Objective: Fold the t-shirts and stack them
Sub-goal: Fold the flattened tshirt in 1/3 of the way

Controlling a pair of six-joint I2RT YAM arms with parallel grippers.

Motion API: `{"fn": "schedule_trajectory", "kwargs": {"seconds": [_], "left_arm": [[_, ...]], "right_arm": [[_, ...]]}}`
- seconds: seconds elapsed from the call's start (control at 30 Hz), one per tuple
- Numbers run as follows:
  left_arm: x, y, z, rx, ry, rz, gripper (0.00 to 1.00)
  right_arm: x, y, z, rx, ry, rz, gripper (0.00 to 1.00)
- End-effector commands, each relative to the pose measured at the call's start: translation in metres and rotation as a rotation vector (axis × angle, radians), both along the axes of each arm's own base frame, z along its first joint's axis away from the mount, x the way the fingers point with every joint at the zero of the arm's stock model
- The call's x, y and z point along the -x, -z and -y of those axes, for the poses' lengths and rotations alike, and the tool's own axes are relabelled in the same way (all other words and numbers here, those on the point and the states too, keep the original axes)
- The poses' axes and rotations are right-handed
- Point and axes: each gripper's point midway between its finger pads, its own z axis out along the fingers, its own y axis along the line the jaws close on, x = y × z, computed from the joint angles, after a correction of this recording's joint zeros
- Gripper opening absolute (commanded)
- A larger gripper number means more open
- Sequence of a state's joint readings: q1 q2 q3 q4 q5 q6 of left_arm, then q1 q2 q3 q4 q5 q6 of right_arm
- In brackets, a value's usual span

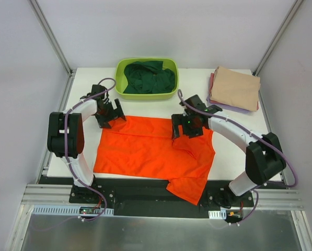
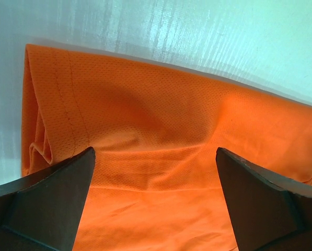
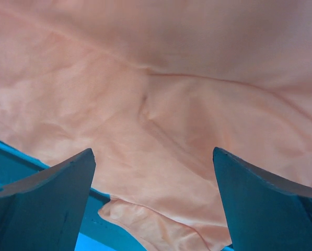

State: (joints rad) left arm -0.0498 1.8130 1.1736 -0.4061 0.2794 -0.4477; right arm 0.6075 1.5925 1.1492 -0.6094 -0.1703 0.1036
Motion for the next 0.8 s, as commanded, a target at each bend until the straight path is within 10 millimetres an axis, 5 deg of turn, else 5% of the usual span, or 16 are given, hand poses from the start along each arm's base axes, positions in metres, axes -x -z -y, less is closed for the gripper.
{"fn": "schedule_trajectory", "kwargs": {"seconds": [0.0, 0.43, 0.77], "left_arm": [[-0.003, 0.002, -0.01, -0.027, 0.006, -0.008, 0.99], [-0.015, 0.011, -0.018, -0.017, -0.031, -0.03, 0.99], [-0.053, 0.015, -0.035, 0.025, -0.16, -0.056, 0.99]], "right_arm": [[-0.021, 0.003, 0.031, -0.03, 0.138, 0.005, 0.96], [-0.089, 0.066, 0.087, 0.075, 0.248, -0.119, 0.96], [-0.16, 0.057, 0.087, 0.09, 0.216, -0.029, 0.96]]}}
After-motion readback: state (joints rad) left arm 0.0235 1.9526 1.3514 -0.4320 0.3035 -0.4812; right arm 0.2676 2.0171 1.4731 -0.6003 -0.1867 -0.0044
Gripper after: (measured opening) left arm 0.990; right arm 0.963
